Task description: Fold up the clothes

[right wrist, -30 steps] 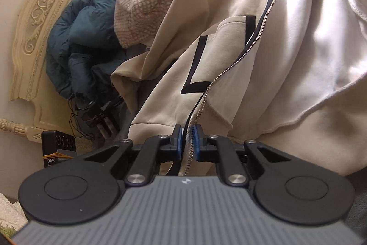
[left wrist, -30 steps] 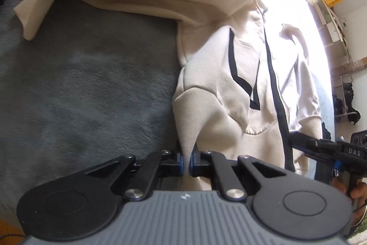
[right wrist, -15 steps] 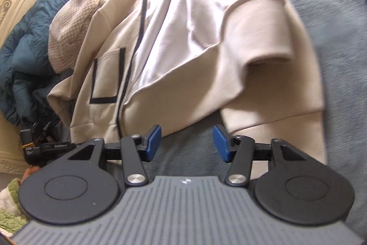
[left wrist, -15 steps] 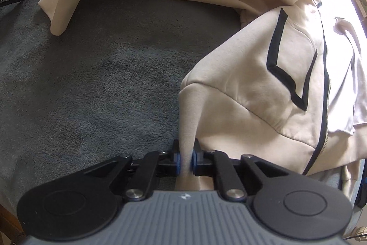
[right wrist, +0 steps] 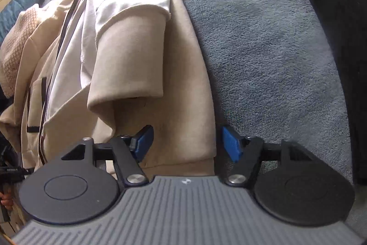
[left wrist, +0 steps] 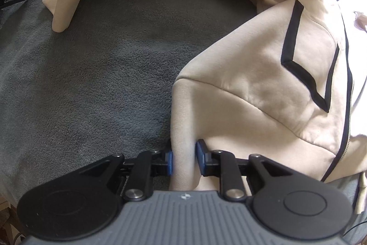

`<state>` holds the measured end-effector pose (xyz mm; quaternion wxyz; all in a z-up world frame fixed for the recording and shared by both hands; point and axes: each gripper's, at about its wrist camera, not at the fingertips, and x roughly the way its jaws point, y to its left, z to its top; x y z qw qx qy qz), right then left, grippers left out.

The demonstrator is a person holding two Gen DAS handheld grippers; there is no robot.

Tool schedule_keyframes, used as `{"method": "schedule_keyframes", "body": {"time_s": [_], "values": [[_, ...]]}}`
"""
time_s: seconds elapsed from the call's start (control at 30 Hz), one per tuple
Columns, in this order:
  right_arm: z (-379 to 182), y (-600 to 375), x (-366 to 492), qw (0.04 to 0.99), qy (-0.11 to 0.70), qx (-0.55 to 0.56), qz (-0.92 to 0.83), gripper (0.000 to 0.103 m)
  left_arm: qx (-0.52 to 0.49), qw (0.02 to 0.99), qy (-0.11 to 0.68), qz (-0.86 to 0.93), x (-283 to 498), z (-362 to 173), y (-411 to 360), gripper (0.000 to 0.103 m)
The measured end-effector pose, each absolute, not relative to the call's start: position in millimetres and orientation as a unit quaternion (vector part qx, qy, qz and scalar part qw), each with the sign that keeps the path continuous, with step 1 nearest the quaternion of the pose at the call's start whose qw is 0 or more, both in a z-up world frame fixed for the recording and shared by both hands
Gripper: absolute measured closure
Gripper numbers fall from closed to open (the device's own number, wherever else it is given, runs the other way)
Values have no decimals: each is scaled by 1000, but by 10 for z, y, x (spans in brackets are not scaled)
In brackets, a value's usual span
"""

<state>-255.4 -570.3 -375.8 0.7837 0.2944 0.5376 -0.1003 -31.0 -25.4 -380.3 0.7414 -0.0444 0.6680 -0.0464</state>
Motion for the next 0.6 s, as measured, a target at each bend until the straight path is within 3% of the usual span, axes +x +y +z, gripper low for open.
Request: {"method": "schedule_keyframes", "body": {"time_s": [0.03,0.1,0.33,0.43,0.5,0.57,0.6], "values": [[-3732,-5647,-2518,786,547,273,-91,85,-44,742,668,-44,-311,-3802,-255,81],[-3615,-5622,-2449,794,551,244,-82,94,-42,743,667,-41,-310,-3794,-269,81],[-2558,-6237,-1867,869,458,-19,-184,96,-29,747,663,-41,-307,-3768,-313,80],[-2155,-6711,-1553,881,394,-73,-251,95,-26,748,662,-39,-310,-3752,-328,80],[-1977,-6939,-1415,886,366,-64,-276,85,-25,749,661,-38,-308,-3744,-339,80],[-1914,-7022,-1412,889,350,-53,-289,44,-24,749,661,-36,-305,-3736,-347,80],[-1905,-7030,-1440,890,344,-52,-296,38,-24,749,661,-36,-303,-3732,-349,80]]}}
